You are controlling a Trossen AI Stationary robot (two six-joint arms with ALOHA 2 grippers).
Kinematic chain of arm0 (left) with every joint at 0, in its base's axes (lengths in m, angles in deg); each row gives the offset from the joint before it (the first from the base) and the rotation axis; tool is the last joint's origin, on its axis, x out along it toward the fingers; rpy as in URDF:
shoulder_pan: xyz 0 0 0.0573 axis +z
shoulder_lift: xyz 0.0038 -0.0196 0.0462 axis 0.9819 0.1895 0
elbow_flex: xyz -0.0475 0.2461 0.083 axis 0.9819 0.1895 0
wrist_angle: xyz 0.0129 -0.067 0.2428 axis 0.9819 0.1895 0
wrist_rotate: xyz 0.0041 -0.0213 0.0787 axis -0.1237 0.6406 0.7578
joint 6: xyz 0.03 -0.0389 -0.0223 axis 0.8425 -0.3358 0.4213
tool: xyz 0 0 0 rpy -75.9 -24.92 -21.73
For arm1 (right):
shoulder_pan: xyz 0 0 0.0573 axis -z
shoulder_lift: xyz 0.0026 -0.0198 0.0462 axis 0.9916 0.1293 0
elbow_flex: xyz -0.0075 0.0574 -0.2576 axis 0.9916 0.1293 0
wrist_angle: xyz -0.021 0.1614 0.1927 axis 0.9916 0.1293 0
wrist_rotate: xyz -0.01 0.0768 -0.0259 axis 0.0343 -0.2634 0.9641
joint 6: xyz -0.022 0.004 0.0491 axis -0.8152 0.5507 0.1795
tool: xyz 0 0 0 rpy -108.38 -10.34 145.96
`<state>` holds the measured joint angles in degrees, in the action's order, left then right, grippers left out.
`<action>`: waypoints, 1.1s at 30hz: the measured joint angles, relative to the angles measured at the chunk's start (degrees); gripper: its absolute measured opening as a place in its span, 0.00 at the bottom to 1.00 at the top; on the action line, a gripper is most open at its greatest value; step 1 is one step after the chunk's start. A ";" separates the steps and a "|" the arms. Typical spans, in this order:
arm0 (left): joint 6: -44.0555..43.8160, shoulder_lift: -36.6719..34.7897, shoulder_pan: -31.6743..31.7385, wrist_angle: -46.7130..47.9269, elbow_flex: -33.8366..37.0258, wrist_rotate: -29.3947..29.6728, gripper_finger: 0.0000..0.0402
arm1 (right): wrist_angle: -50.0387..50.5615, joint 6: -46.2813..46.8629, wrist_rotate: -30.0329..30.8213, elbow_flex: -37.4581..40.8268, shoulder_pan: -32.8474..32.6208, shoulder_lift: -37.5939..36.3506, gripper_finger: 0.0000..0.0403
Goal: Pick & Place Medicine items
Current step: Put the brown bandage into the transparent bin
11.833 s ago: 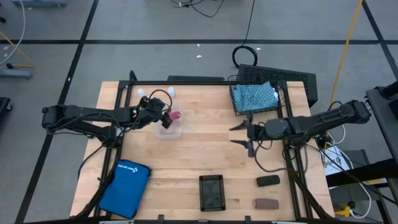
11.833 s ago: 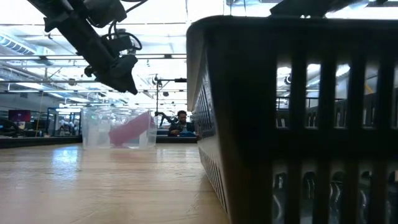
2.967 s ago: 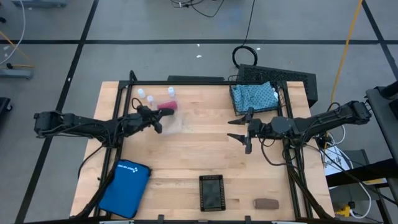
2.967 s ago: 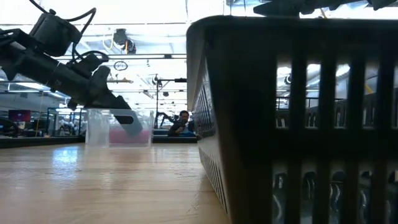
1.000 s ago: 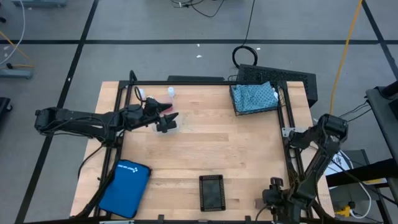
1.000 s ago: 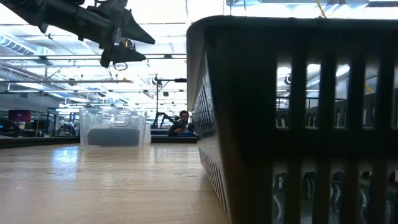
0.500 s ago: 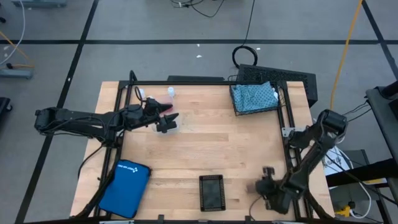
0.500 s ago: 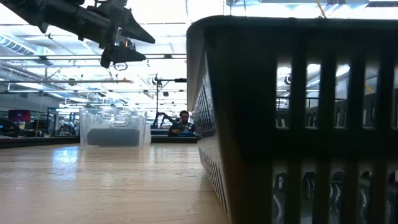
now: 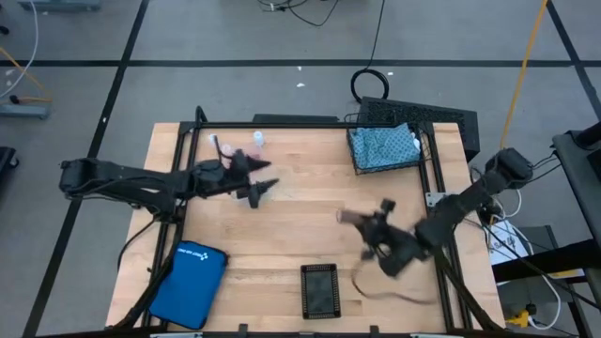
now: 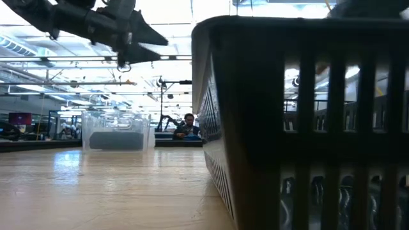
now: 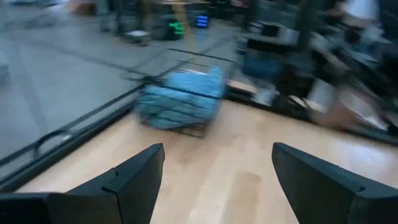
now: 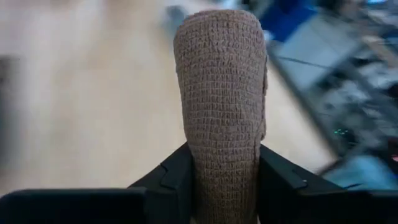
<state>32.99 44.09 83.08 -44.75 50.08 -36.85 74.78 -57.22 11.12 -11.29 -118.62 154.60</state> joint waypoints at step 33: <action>13.96 21.76 0.09 -16.69 -12.44 -9.24 0.76 | -79.51 -35.16 -49.77 10.45 36.94 12.26 0.27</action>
<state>46.95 65.84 83.16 -61.44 37.65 -46.10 -4.73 -92.38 -38.65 -0.84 -81.68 166.86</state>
